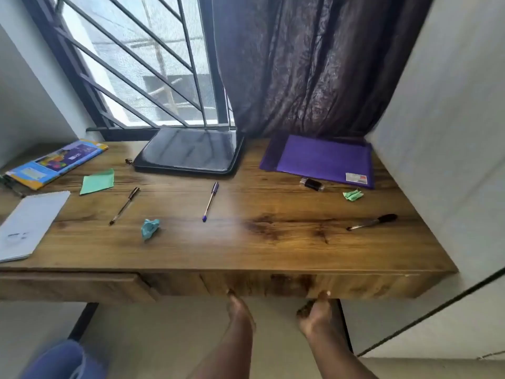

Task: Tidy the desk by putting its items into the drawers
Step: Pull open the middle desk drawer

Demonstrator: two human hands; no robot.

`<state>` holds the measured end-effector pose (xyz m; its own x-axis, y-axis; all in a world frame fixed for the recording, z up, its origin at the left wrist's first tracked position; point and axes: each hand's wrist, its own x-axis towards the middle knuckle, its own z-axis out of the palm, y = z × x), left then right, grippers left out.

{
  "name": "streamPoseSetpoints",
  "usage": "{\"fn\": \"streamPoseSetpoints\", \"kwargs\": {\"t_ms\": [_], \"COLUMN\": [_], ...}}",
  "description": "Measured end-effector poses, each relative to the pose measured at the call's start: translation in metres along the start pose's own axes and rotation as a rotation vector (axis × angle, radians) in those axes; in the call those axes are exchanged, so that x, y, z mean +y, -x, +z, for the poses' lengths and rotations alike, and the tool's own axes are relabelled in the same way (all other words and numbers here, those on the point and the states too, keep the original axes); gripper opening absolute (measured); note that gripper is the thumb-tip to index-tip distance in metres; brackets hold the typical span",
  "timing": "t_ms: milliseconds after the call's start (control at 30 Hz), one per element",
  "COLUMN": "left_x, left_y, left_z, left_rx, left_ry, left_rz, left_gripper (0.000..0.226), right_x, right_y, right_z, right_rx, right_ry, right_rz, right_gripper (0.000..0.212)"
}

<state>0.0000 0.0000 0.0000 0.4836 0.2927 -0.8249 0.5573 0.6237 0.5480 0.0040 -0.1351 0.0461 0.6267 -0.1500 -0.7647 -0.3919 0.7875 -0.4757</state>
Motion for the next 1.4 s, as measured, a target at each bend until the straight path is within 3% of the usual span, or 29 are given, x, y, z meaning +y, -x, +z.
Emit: {"fn": "streamPoseSetpoints", "kwargs": {"t_ms": [33,67,300,433,633,800,967,1100,1200,1300,1400], "left_x": [0.003,-0.002,-0.002,-0.009,-0.025,-0.048,-0.059,-0.037,-0.012,0.009,0.010], "left_y": [0.005,-0.008,-0.019,-0.024,-0.015,0.001,0.033,0.074,0.093,0.112,0.120], "left_z": [0.007,0.014,0.041,0.038,0.036,0.015,-0.006,-0.029,-0.047,-0.047,-0.051], "left_rx": [0.053,0.026,0.068,0.037,0.054,0.105,0.176,0.544,0.675,0.715,0.621], "left_ry": [0.374,0.319,0.646,0.668,0.739,0.673,0.641,0.562,0.507,0.025,-0.546], "left_rz": [-0.047,-0.021,-0.074,-0.087,0.068,0.057,0.063,0.083,0.227,0.466,0.520], "left_gripper": [0.065,0.064,0.064,0.059,0.059,0.057,0.071,0.074,0.072,0.083,0.080], "right_x": [-0.002,-0.003,-0.004,0.000,0.011,0.026,0.031,0.023,0.020,0.018,0.023], "right_y": [-0.008,-0.024,-0.066,-0.074,-0.073,-0.057,-0.025,0.023,0.053,0.077,0.091], "right_z": [0.004,0.005,0.002,-0.009,-0.029,-0.056,-0.075,-0.063,-0.057,-0.046,-0.034], "right_rx": [0.003,0.021,-0.027,-0.031,-0.030,0.009,0.121,0.328,0.523,0.568,0.531], "right_ry": [-0.047,-0.061,-0.361,-0.390,-0.370,-0.380,-0.344,-0.174,0.055,0.291,0.548], "right_rz": [-0.002,0.000,0.053,0.092,0.095,0.071,0.028,-0.112,-0.202,-0.358,-0.568], "right_gripper": [0.040,0.045,0.054,0.051,0.052,0.053,0.049,0.050,0.052,0.053,0.066]}}
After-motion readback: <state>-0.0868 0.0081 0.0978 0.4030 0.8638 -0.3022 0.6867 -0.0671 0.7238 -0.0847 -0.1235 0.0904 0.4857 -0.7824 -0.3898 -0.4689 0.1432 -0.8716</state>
